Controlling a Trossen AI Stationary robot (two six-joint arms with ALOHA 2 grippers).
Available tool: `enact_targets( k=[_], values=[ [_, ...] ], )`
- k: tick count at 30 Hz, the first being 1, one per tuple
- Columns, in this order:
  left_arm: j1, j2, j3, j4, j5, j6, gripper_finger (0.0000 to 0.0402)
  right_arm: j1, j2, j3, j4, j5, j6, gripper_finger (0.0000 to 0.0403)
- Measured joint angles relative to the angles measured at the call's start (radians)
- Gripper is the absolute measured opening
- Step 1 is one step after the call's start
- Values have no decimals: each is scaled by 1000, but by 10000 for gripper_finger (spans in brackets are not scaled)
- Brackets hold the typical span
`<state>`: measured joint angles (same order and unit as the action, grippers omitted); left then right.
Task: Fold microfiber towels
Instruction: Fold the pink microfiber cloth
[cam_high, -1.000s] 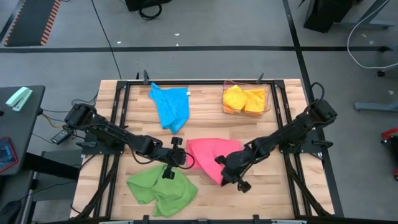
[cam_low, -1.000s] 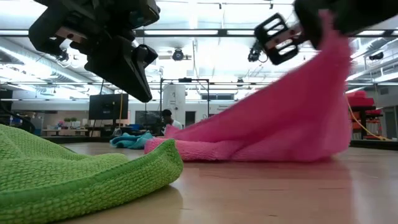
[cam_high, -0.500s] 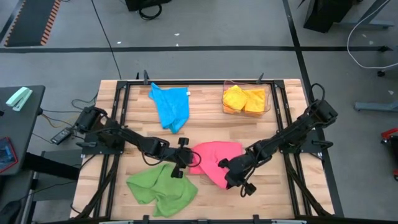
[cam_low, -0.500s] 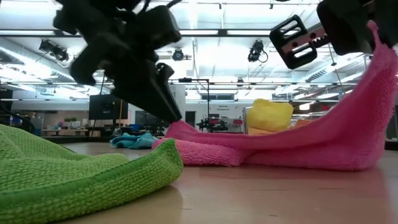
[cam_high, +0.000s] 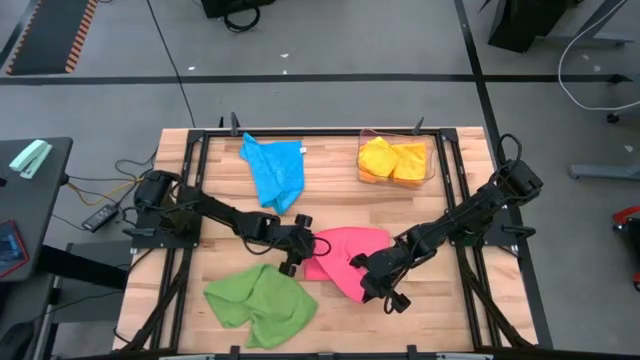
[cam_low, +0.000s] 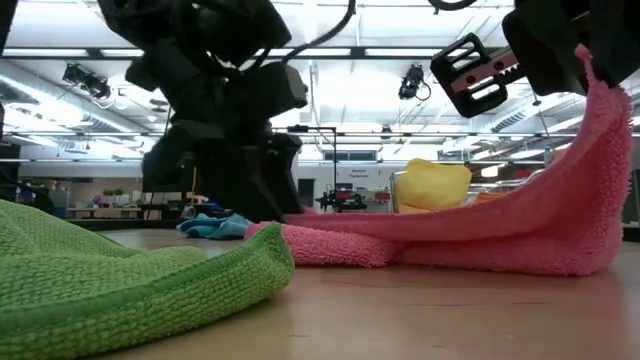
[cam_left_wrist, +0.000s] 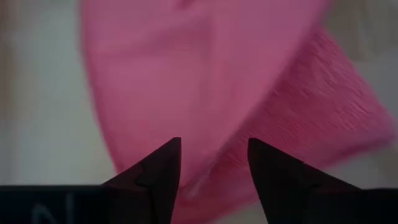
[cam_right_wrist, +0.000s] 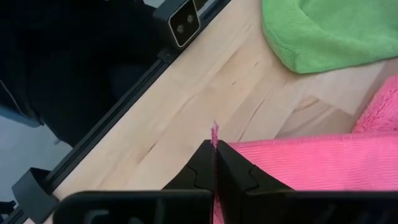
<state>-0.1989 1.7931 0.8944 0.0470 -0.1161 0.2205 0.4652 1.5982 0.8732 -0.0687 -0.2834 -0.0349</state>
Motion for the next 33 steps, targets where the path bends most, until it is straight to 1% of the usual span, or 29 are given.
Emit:
enact_targets(
  k=[3,10,14,18,20,24,26,28,30,33],
  values=[
    [33,0,0,-20,71,1,180,0,0,0,3,5,8,10],
    [56,0,0,-29,95,3,121,0,0,0,2,28,9,10],
    [49,0,0,-60,96,28,75,0,0,0,-6,31,14,10],
    [38,0,30,-119,95,28,16,0,0,0,-9,78,24,10],
    [37,0,63,-174,95,27,11,-6,-1,0,-22,100,32,10],
    [34,0,158,-342,95,13,27,-30,-40,-1,-79,104,85,10],
    [27,-1,212,-437,94,7,27,-39,-74,-1,-129,107,108,10],
    [14,-1,266,-521,94,1,19,-40,-117,-1,-175,114,110,10],
    [-1,-1,320,-584,95,0,10,-37,-168,-1,-211,137,106,10],
    [-22,-1,397,-658,97,-9,11,-37,-245,-1,-262,149,101,10]
  ],
)
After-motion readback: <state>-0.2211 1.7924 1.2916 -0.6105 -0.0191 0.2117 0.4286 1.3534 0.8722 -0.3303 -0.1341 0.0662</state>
